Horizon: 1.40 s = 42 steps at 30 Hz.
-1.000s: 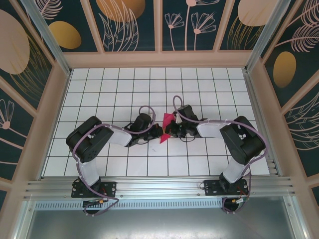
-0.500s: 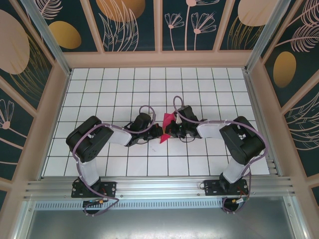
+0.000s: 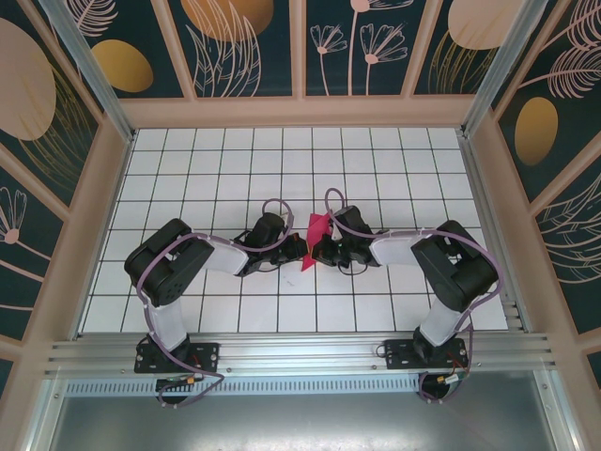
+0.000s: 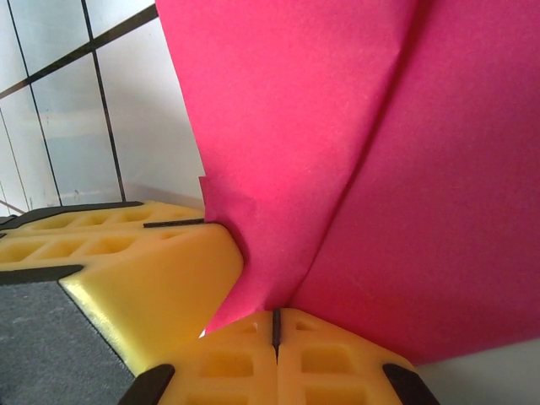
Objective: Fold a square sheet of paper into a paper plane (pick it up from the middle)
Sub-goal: Fourth fold the wing at the center of the table.
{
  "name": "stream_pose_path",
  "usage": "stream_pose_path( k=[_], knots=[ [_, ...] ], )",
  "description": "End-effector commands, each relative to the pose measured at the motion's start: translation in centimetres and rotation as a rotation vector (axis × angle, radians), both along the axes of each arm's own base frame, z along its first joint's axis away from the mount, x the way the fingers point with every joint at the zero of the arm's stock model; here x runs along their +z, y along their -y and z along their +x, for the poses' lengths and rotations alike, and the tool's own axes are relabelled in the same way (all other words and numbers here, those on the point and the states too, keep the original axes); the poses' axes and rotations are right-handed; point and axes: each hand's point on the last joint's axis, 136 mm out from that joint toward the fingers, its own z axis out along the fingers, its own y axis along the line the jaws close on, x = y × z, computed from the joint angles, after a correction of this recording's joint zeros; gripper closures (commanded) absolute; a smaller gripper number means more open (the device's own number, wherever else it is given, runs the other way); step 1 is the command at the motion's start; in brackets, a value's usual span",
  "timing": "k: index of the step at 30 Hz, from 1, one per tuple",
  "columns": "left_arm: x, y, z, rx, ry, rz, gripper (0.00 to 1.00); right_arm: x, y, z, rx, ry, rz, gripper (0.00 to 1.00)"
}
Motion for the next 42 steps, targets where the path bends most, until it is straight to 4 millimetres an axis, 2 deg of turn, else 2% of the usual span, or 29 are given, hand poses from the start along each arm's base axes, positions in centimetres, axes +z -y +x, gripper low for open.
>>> stream_pose_path(
  k=[1,12,19,31,34,39,42],
  knots=[
    [-6.0,-3.0,-1.9,0.017,-0.116,0.187,1.0,2.4,-1.1,0.3,0.016,0.048,0.063,1.0],
    [-6.0,-2.9,-1.8,0.014,-0.118,0.185,1.0,2.5,-1.5,0.4,0.013,0.057,0.088,1.0],
    [-6.1,-2.8,-1.9,0.01,-0.12,0.183,1.0,1.2,-1.7,0.4,0.01,0.033,0.088,1.0],
    [-7.3,-2.9,-2.6,-0.008,-0.147,0.187,1.0,-1.8,0.2,-0.2,-0.025,-0.004,-0.038,1.0],
    [-7.4,-2.9,-2.7,-0.008,-0.151,0.187,1.0,-1.0,0.1,-0.2,-0.016,0.013,-0.038,1.0],
    [-7.3,-3.0,-2.6,-0.004,-0.148,0.19,1.0,1.9,-1.0,-0.5,0.014,0.07,0.019,1.0],
    [-7.3,-3.0,-2.6,-0.003,-0.149,0.19,1.0,2.6,-1.5,-0.8,0.02,0.076,0.046,1.0]
  ],
)
